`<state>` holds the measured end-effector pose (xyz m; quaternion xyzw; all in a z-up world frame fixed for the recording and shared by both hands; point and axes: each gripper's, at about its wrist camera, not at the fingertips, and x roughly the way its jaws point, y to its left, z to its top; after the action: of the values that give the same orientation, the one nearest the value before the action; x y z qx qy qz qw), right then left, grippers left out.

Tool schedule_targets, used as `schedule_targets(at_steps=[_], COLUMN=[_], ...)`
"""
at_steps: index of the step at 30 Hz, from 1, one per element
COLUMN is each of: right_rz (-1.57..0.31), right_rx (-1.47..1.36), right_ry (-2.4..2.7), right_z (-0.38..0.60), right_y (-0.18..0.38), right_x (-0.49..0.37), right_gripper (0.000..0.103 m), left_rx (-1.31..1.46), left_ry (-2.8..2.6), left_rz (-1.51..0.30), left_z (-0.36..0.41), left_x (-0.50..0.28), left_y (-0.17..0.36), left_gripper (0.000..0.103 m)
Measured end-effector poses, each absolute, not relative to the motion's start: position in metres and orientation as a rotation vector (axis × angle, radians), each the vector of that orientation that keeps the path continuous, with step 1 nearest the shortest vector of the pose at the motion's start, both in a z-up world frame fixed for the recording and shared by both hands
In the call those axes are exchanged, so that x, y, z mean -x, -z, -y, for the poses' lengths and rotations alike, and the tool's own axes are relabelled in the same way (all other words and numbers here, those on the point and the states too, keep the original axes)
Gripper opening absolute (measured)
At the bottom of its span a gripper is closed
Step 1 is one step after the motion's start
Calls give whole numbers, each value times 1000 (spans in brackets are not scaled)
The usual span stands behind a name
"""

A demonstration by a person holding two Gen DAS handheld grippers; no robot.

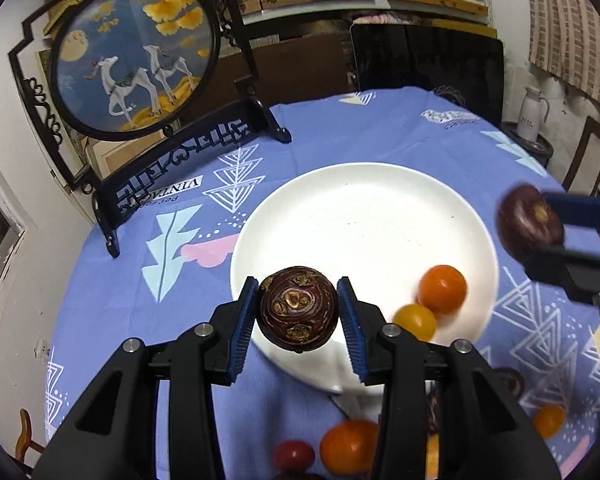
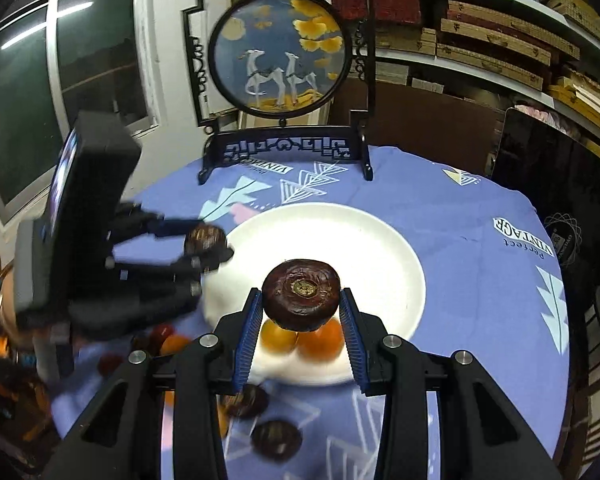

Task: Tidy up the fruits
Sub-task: 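Place both dark brown fruits on the plate and open both grippers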

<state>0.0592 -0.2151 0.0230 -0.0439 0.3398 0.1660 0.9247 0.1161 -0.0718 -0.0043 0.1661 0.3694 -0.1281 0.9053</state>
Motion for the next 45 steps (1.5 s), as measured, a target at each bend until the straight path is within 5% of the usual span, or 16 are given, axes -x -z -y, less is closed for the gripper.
schedule_targets(at_steps=[16,19,23,45], right_rz=[-771,-774,-763,-797], right_rx=[51,54,58,144], right_ry=[-312,-307,-298,-340], right_z=[213,213,216,248], right_y=[13,15,11,24], right_x=[-140,-143,-136,52], right_gripper=[40,57,57,66], left_rx=[-357,-348,-346,-383], left_ry=[220,217,214,340], left_rz=[-853,-863,-856,-805], left_z=[81,80,77,-6], left_x=[-170,-174,-172,-15], left_y=[39,42,41,34], left_gripper=[40,51,55,82])
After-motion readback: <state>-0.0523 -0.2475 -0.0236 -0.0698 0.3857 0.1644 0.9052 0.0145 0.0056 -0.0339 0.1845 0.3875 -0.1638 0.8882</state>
